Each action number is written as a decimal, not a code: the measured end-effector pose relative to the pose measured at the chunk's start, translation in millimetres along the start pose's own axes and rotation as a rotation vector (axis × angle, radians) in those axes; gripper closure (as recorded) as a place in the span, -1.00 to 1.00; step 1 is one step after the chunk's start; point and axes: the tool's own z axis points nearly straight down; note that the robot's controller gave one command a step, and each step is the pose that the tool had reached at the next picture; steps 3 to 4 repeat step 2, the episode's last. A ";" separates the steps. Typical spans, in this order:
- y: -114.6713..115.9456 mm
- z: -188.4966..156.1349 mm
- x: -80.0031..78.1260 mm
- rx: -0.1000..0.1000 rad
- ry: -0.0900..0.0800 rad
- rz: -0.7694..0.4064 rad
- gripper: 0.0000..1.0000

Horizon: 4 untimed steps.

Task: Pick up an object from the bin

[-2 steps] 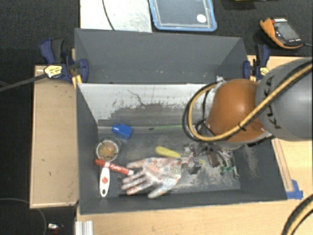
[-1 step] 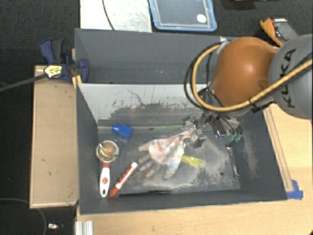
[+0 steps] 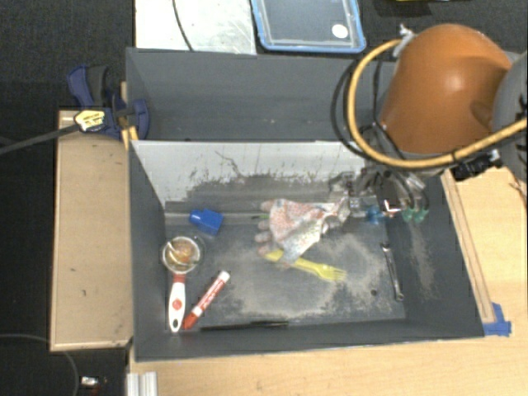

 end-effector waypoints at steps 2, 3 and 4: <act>21.1 22.3 -7.5 -0.001 -0.009 -0.018 1.00; 21.1 22.3 -7.5 -0.001 -0.009 -0.018 1.00; 21.1 22.3 -7.5 -0.001 -0.009 -0.018 1.00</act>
Offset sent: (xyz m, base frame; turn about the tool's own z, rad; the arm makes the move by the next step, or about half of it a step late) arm 0.0266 0.0167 0.0000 -0.1267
